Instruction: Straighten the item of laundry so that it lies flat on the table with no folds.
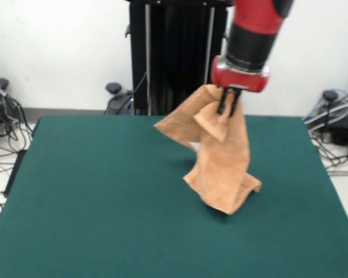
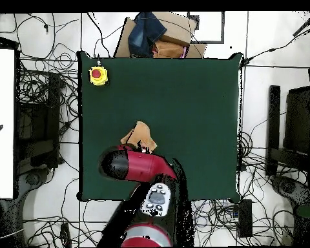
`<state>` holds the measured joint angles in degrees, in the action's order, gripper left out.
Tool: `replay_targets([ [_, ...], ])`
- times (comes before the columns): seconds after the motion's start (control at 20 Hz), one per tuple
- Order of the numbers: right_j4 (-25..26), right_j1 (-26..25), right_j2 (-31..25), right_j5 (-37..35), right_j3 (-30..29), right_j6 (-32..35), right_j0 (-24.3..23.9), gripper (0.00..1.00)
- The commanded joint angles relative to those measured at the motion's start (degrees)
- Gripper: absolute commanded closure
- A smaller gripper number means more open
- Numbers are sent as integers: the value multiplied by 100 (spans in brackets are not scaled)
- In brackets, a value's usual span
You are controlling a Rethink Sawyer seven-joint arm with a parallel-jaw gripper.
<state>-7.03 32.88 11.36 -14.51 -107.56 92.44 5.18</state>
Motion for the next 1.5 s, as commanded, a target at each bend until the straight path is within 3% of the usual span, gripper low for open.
replay_targets([
  [0.05, -830, 77, 49, -517, -392, 2173, 532, 100],
  [0.8, -1065, -27, -47, -268, -518, 1901, 431, 100],
  [1.15, -642, -170, -19, -405, -176, 1186, -124, 100],
  [1.5, -491, 11, -35, -649, -161, 1050, -323, 100],
])
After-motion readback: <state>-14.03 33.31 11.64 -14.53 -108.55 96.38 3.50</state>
